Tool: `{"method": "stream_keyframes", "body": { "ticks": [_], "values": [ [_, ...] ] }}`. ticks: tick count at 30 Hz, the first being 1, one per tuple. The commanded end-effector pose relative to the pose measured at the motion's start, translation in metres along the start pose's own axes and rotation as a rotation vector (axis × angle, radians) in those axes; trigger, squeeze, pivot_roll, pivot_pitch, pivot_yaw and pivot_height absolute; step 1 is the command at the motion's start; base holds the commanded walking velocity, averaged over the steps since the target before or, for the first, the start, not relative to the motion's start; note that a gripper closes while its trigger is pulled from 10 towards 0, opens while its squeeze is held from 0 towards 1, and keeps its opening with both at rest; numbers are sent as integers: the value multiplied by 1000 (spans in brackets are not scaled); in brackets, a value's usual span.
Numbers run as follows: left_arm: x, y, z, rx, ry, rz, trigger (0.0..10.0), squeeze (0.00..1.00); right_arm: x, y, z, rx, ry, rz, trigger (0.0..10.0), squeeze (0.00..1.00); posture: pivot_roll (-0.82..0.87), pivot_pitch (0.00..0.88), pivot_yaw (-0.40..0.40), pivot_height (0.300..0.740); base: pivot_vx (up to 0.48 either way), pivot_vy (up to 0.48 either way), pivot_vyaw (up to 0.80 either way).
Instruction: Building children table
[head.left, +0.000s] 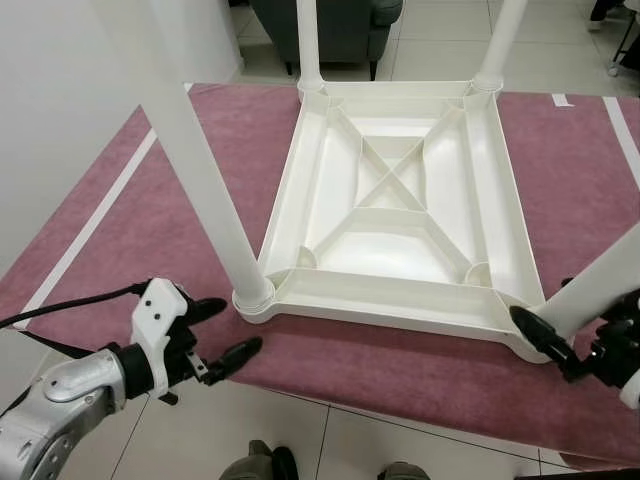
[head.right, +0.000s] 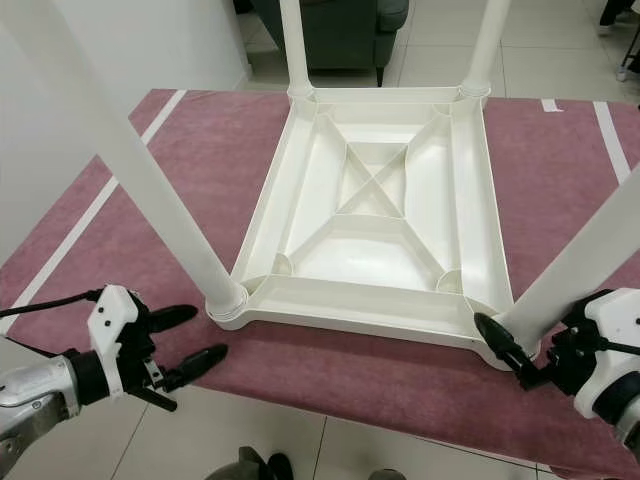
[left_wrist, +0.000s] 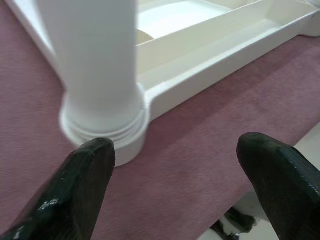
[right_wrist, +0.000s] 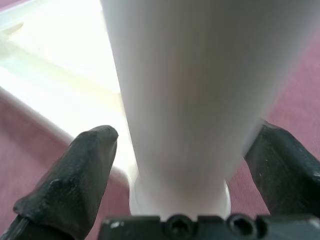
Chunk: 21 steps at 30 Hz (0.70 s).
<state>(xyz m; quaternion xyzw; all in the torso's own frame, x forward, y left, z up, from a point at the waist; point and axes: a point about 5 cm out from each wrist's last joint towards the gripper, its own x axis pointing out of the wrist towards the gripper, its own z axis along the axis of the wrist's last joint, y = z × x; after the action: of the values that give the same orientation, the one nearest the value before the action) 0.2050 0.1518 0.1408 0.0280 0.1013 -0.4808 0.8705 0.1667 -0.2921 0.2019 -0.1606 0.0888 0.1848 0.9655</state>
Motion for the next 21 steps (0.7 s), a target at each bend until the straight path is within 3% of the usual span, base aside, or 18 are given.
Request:
{"method": "stream_keyframes", "body": {
  "ticks": [1, 9, 14, 21],
  "values": [
    [2, -13, -4, -7, 15, -228, 10000, 0, -14, -7, 5, -27, 21, 1, 10000, 0, -159, 140, 135, 740, 0, 0, 0],
    [10, -9, -5, 5, 19, -214, 10000, 0, -37, -9, 4, -40, 84, 9, 10000, 0, -176, 143, 141, 740, 0, 0, 0],
    [19, -7, -4, 15, 10, -218, 10000, 0, -49, 6, 5, -57, 160, 153, 10000, 0, -192, 145, 147, 740, 0, 0, 0],
    [23, -5, -4, 19, 9, -217, 10000, 0, -48, 28, 18, -28, 131, 328, 10000, 0, -199, 152, 148, 740, 0, 0, 0]
  ]
}}
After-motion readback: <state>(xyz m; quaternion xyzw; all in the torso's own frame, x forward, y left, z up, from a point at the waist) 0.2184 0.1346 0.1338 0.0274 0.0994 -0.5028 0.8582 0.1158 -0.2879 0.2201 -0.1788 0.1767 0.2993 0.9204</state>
